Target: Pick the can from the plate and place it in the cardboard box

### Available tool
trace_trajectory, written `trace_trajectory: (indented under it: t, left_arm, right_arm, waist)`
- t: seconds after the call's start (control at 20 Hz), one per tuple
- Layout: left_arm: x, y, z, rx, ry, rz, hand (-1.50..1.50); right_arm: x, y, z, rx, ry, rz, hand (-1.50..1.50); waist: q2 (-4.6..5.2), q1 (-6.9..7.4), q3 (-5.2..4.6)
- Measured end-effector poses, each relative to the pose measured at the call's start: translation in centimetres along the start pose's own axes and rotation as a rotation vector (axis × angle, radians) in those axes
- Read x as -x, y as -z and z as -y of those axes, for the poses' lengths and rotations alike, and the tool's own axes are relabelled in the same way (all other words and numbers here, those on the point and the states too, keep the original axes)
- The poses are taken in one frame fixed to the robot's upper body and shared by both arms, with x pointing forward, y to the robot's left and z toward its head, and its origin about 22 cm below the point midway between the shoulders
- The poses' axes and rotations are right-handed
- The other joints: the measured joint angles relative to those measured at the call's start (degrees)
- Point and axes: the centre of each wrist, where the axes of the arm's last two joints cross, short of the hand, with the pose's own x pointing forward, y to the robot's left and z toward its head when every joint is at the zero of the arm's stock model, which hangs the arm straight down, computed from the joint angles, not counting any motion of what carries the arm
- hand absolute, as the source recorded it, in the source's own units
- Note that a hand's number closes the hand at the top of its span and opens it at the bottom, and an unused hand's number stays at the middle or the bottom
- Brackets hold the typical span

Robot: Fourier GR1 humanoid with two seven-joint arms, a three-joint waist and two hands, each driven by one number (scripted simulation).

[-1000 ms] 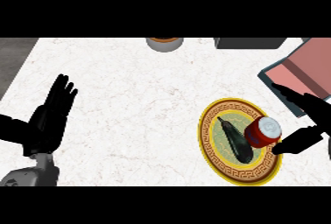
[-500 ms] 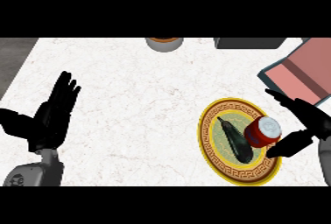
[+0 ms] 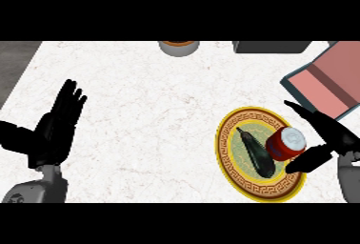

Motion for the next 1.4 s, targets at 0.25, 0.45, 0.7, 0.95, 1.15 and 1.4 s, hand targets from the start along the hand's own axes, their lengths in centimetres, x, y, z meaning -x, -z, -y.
trace_trajectory:
  t: [0.25,0.45,0.7,0.95,1.15,1.4]
  left_arm:
    - [-0.1,-1.0,0.1,-0.001,-0.001,0.005,0.00]
    - [-0.4,-0.2,-0.5,0.001,-0.001,0.004,0.00]
    - [-0.4,-0.5,-0.2,0.001,-0.002,0.004,0.00]
    - [-0.4,-0.4,-0.2,0.007,-0.002,0.004,0.00]
    - [0.0,-0.4,0.1,0.017,-0.002,0.000,0.00]
    - [0.5,-0.1,-0.2,0.004,-0.004,0.003,0.00]
  right_arm:
    - [0.1,0.3,0.1,0.007,-0.025,0.022,1.50]
    - [0.2,0.4,-0.1,0.034,-0.093,0.064,1.50]
    - [-0.4,0.3,-0.5,0.085,-0.141,0.097,1.50]
    - [-3.7,0.2,-3.3,0.122,-0.279,0.236,1.50]
    - [-7.5,-0.6,-8.2,0.113,-0.457,0.439,1.50]
    - [-10.7,-2.8,-12.2,0.178,-0.560,0.608,1.50]
  waist:
    - [-0.01,0.04,0.01]
    - [-0.02,0.02,-0.03]
    - [-0.02,0.00,-0.01]
    - [-0.02,0.26,-0.01]
    - [-0.17,0.71,-0.15]
    - [-0.22,0.16,-0.17]
